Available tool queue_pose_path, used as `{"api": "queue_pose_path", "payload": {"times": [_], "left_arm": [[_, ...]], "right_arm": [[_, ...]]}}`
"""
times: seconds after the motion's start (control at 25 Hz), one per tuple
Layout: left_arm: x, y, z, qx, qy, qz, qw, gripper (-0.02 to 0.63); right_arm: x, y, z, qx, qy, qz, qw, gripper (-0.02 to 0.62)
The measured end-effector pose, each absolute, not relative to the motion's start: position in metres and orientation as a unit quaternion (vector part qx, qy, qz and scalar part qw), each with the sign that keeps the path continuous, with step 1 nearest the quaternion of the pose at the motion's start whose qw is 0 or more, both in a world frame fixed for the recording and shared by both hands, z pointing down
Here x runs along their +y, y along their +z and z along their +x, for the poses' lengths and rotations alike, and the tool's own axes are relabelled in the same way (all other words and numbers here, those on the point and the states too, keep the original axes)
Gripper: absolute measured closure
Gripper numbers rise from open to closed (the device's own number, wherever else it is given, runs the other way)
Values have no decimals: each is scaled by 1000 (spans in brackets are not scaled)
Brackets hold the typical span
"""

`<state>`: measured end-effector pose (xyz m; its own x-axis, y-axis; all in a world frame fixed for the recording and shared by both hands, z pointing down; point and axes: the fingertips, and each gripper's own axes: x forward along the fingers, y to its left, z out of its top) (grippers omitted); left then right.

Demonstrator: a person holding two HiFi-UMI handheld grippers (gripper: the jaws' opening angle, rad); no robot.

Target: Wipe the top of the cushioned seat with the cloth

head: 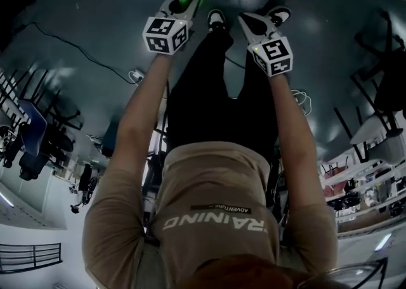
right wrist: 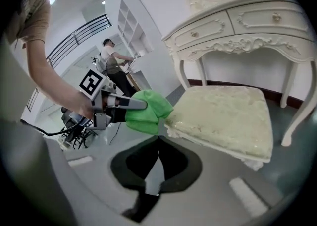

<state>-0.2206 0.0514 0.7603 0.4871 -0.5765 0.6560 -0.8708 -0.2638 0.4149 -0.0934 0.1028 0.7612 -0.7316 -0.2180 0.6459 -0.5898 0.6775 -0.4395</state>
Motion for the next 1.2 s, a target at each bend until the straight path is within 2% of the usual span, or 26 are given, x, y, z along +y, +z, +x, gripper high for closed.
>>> {"api": "queue_pose_path", "payload": {"times": [0.24, 0.4, 0.68, 1.2], "left_arm": [[65, 779, -286, -545, 183, 723, 382, 558], [56, 795, -313, -574, 182, 701, 383, 558], [29, 822, -291, -556, 209, 703, 390, 558], [-6, 848, -216, -522, 258, 715, 387, 558]], "right_arm": [[121, 751, -136, -884, 336, 197, 259, 594], [124, 753, -146, -884, 339, 181, 268, 594], [117, 762, -123, -874, 354, 186, 276, 594], [83, 776, -32, -850, 386, 276, 229, 594]]}}
